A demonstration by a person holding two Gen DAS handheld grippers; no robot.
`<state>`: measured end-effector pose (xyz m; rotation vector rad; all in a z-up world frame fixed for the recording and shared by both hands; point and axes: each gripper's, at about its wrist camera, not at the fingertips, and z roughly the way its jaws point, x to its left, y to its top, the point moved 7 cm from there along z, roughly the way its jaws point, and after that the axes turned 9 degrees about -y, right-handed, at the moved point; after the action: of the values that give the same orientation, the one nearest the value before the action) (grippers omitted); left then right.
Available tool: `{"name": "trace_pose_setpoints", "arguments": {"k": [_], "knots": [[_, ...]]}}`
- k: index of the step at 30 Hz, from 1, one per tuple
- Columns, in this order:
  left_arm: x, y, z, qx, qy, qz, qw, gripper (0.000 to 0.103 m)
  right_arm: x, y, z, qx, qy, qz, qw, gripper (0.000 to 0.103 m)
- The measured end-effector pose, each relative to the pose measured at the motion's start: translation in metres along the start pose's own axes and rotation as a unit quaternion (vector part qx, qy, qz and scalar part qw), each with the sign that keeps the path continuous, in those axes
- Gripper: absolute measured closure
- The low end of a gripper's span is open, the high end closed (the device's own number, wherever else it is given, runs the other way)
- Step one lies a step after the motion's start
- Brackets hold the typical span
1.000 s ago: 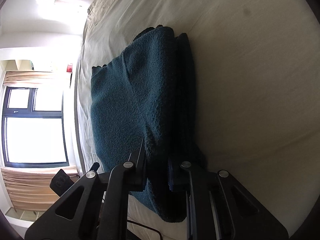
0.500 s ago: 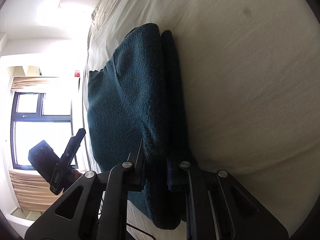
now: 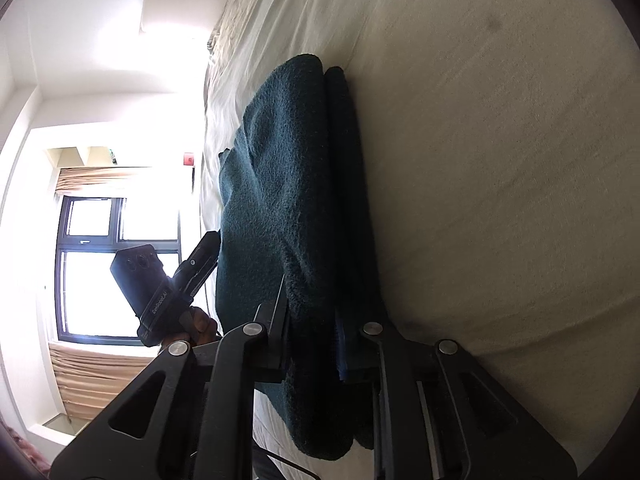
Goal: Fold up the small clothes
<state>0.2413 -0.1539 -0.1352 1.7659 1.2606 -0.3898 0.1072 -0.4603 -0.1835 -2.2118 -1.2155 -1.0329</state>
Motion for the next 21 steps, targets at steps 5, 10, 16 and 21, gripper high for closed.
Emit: {"name": "trace_pose_setpoints", "arguments": {"k": [5, 10, 16, 21], "knots": [[-0.025, -0.027, -0.007, 0.026, -0.132, -0.042, 0.99, 0.045, 0.013, -0.013, -0.025, -0.027, 0.031, -0.001, 0.999, 0.082], [-0.002, -0.058, 0.006, 0.023, -0.159, -0.097, 0.9821, 0.053, 0.004, -0.03, -0.012, -0.007, 0.013, 0.013, 1.0, 0.082], [0.012, -0.068, 0.005, 0.024, -0.135, -0.112, 0.9842, 0.086, -0.015, -0.033, -0.004, -0.017, 0.014, 0.036, 0.999, 0.088], [-0.023, -0.077, -0.017, 0.011, -0.097, -0.048, 0.994, 0.048, -0.006, -0.039, -0.027, -0.047, -0.023, 0.019, 0.998, 0.085]]}}
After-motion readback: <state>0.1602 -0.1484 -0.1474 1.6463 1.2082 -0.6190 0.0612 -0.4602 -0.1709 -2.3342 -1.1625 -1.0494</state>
